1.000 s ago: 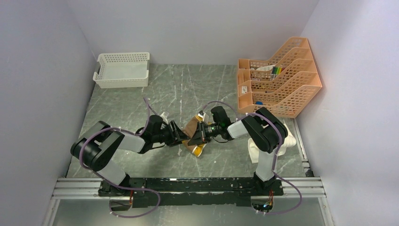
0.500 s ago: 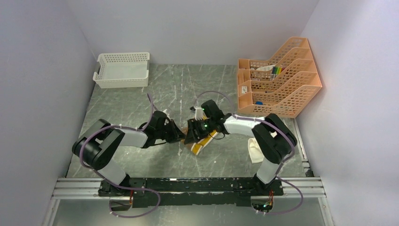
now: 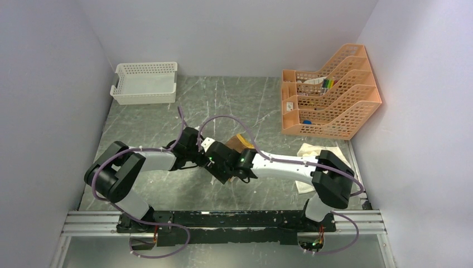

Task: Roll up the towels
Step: Roll the towel at the center of the board.

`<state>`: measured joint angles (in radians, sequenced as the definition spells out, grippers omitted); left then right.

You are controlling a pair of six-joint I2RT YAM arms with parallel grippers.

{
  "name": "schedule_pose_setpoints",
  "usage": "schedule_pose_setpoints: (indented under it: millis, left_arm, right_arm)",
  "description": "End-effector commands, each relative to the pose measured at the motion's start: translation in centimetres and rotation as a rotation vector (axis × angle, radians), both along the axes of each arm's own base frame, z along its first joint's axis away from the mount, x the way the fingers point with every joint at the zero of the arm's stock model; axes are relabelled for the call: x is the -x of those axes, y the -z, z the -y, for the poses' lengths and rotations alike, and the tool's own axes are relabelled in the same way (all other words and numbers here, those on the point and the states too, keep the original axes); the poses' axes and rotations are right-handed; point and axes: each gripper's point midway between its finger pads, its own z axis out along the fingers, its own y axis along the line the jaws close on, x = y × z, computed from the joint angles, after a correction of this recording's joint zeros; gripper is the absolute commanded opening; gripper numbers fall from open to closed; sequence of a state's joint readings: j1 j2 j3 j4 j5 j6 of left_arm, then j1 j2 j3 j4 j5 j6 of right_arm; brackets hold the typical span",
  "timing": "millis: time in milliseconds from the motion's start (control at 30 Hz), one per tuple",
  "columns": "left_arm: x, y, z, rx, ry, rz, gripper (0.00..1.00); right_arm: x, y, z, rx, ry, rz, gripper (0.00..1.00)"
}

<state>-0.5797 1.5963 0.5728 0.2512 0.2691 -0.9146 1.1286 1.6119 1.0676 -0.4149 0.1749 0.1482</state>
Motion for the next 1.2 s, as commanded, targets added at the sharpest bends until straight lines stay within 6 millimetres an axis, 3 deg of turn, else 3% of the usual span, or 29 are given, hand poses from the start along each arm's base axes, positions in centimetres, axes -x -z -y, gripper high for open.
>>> schedule_pose_setpoints:
  millis: [0,433,500,567,933,1100,1167]
  left_arm:
    - [1.4,3.9,-3.2,-0.174,-0.016,-0.079,0.10]
    - [1.9,4.6,-2.7,-0.158,0.005,-0.108,0.12]
    - [1.9,4.6,-2.7,-0.158,0.007,-0.111,0.14]
    - [1.9,4.7,-2.7,-0.159,0.007,-0.114,0.15]
    - [2.1,4.7,-2.7,-0.157,0.010,-0.120,0.16]
    - [2.2,4.6,-2.7,-0.155,0.013,-0.124,0.16]
    - [2.3,4.5,-2.6,-0.151,0.015,-0.126,0.17]
  right_arm:
    - [-2.0,1.0,2.8,0.175,0.074,0.146,0.57]
    - [-0.9,1.4,0.2,0.144,0.012,0.195,0.56]
    - [-0.6,1.8,0.0,0.150,0.000,0.190,0.60]
    - [-0.6,2.3,0.0,0.166,-0.001,0.190,0.64]
    - [-1.3,4.5,0.2,0.241,0.021,0.232,0.65]
    - [-1.2,5.7,0.6,0.272,0.026,0.231,0.57]
    - [-0.9,6.4,0.8,0.279,0.021,0.213,0.43]
